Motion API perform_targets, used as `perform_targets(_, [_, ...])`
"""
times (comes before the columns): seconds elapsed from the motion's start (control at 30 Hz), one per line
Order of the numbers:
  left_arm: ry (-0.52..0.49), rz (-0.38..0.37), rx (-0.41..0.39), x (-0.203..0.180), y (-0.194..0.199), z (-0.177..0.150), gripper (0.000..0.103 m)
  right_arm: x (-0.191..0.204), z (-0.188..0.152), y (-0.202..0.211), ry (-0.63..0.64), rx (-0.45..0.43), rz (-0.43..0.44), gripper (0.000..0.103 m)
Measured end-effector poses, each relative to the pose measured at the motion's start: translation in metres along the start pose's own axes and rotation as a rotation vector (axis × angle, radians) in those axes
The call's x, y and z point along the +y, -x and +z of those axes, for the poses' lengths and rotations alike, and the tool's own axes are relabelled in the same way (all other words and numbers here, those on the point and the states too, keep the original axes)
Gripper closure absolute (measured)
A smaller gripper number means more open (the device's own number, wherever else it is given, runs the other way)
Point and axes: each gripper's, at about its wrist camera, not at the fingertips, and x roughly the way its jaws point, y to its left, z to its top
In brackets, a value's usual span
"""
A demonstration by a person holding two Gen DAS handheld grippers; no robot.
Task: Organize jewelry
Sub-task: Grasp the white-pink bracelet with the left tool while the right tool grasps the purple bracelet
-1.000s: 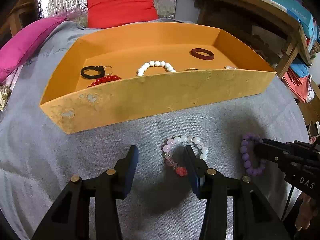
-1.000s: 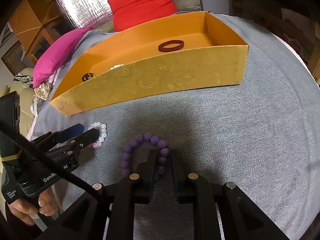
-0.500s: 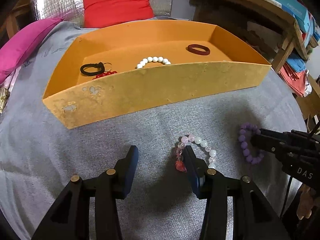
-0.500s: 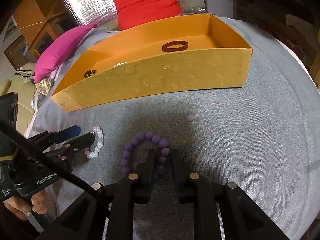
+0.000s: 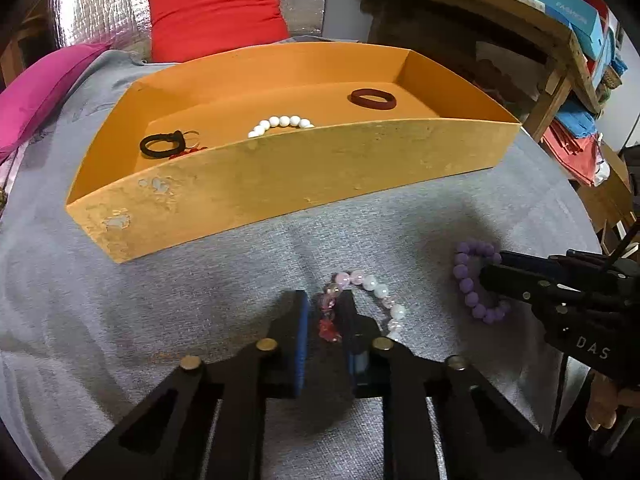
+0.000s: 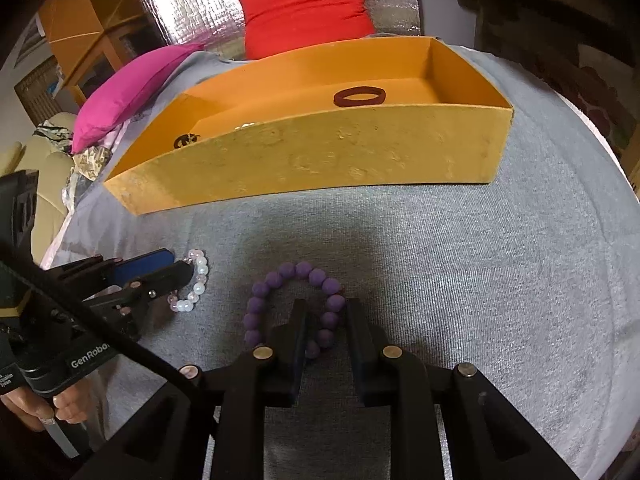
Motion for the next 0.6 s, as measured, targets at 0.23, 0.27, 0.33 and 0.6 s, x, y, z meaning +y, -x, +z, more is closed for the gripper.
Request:
perform_targets(0.23, [0.017, -0.012, -0.018, 0.003, 0.005, 0.001, 0.094, 0.002, 0.000, 0.001, 0.020, -0.001, -0.013, 0.084])
perform_targets(0.27, [0.019, -0.011, -0.022, 0.004, 0.007, 0.000, 0.094, 0.001, 0.001, 0.002, 0.013, 0.000, -0.011, 0.085])
perform_targets(0.33, [0.022, -0.013, -0.030, 0.006, 0.009, 0.001, 0.094, -0.003, 0.002, 0.003, -0.009, -0.001, -0.002, 0.088])
perform_targets(0.6, [0.037, -0.001, -0.062, 0.018, 0.027, -0.005, 0.094, -0.008, 0.009, 0.016, -0.046, -0.053, 0.013, 0.089])
